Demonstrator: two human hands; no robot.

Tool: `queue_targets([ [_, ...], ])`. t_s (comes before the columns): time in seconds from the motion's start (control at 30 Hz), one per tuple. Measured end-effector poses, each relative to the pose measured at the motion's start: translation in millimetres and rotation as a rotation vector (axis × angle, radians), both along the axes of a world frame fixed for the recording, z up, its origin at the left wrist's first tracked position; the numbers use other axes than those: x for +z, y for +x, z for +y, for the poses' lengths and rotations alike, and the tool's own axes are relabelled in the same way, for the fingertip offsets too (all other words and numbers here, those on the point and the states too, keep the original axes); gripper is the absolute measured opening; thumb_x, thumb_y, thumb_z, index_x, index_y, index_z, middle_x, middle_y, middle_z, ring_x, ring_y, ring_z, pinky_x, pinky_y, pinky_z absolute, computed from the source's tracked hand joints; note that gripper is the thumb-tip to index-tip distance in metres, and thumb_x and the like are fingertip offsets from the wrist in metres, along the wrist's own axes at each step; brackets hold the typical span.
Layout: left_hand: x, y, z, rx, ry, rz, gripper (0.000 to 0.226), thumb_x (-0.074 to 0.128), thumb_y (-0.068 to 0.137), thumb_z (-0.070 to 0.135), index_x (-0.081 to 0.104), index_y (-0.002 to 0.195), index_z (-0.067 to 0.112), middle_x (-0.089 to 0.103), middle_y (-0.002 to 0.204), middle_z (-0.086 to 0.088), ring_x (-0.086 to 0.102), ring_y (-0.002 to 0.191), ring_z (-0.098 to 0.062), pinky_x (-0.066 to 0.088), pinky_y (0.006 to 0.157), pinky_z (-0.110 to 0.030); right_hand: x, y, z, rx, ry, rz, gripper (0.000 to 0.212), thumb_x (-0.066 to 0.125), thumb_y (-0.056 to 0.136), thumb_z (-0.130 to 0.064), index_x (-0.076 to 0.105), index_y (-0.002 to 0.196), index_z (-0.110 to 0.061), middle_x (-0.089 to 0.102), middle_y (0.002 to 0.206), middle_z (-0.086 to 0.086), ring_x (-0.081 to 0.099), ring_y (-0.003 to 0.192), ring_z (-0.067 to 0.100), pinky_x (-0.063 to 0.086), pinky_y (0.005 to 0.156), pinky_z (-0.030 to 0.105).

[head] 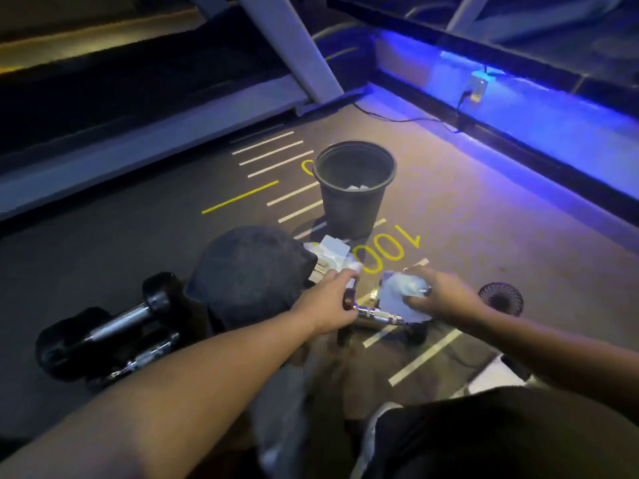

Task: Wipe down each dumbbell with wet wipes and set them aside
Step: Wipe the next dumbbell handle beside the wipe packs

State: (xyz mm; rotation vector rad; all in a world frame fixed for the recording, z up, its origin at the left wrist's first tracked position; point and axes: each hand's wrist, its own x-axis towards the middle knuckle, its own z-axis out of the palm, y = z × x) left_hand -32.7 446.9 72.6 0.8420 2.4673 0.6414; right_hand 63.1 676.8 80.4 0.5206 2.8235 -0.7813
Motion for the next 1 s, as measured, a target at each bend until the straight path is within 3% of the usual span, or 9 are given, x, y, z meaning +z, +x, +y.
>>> queue_targets([
  [0.13, -31.6, -2.6, 9.9, -0.008, -0.069, -0.053, 0.073, 0.072, 0.082, 0.03, 0.038, 0.147, 0.033, 0.041, 0.144, 0.002, 0.058, 0.123, -0.025, 0.049, 0.1, -0.038, -30.7, 5.3, 11.5, -0.028, -0.05, -0.047, 0.039, 0.07, 0.079, -0.039, 0.059, 0.117, -0.043, 0.066, 0.105, -0.005, 0.064, 0.1, 0.023, 0.052, 0.085, 0.034],
  [0.23, -51.3, -6.0, 20.8, 0.014, -0.076, -0.098, 0.074, 0.073, 0.082, 0.028, 0.038, 0.147, 0.033, 0.038, 0.144, 0.002, 0.055, 0.125, -0.024, 0.047, 0.1, -0.032, -51.6, 6.3, 17.6, -0.047, -0.034, -0.062, 0.029, 0.067, 0.084, -0.031, 0.064, 0.114, -0.03, 0.068, 0.099, 0.0, 0.063, 0.096, 0.026, 0.045, 0.073, 0.03],
  [0.33, -70.1, -7.3, 30.6, 0.047, -0.074, -0.149, 0.078, 0.076, 0.083, 0.021, 0.037, 0.15, 0.031, 0.029, 0.145, 0.001, 0.054, 0.123, -0.023, 0.041, 0.093, -0.023, -70.8, 9.5, 20.1, -0.077, -0.054, -0.053, 0.033, 0.065, 0.083, -0.03, 0.062, 0.115, -0.03, 0.069, 0.107, -0.003, 0.064, 0.099, 0.022, 0.05, 0.076, 0.032],
  [0.47, -93.4, -14.1, 39.6, 0.084, -0.114, -0.213, 0.093, 0.08, 0.074, 0.018, 0.032, 0.15, 0.037, 0.019, 0.151, -0.001, 0.053, 0.127, -0.03, 0.049, 0.104, -0.038, -95.0, 16.0, 22.0, -0.084, -0.078, -0.073, 0.045, 0.066, 0.079, -0.032, 0.059, 0.124, -0.034, 0.065, 0.123, -0.006, 0.063, 0.111, 0.02, 0.054, 0.084, 0.034],
  [0.57, -106.8, -21.8, 44.7, 0.105, -0.136, -0.286, 0.102, 0.081, 0.071, 0.013, 0.027, 0.154, 0.035, 0.016, 0.157, -0.006, 0.052, 0.131, -0.033, 0.048, 0.106, -0.038, -109.1, 15.7, 26.1, -0.095, -0.091, -0.068, 0.05, 0.06, 0.076, -0.029, 0.058, 0.126, -0.035, 0.064, 0.126, -0.005, 0.062, 0.113, 0.02, 0.053, 0.084, 0.034],
  [0.73, -123.3, -29.9, 48.0, 0.117, -0.181, -0.344, 0.106, 0.078, 0.073, 0.008, 0.019, 0.155, 0.039, 0.034, 0.146, -0.011, 0.056, 0.124, -0.038, 0.048, 0.099, -0.037, -127.3, 12.6, 36.7, -0.156, -0.144, -0.096, 0.058, 0.059, 0.078, -0.022, 0.054, 0.134, -0.032, 0.061, 0.134, 0.002, 0.059, 0.12, 0.024, 0.049, 0.092, 0.032],
  [0.83, -129.1, -32.5, 48.5, 0.139, -0.176, -0.354, 0.108, 0.08, 0.074, 0.011, 0.016, 0.156, 0.041, 0.046, 0.138, -0.015, 0.057, 0.124, -0.038, 0.047, 0.096, -0.035, -137.0, 6.5, 37.8, -0.176, -0.205, -0.102, 0.059, 0.065, 0.083, -0.011, 0.052, 0.14, -0.023, 0.061, 0.132, 0.004, 0.06, 0.11, 0.02, 0.041, 0.084, 0.023],
  [1.0, -136.4, -37.2, 52.1, 0.179, -0.135, -0.352, 0.11, 0.083, 0.074, 0.014, 0.016, 0.158, 0.039, 0.059, 0.138, -0.01, 0.059, 0.124, -0.032, 0.048, 0.101, -0.037, -150.6, 1.6, 33.9, -0.201, -0.291, -0.136, 0.062, 0.067, 0.087, -0.017, 0.043, 0.141, -0.033, 0.06, 0.121, 0.004, 0.064, 0.092, 0.019, 0.054, 0.059, 0.021],
])
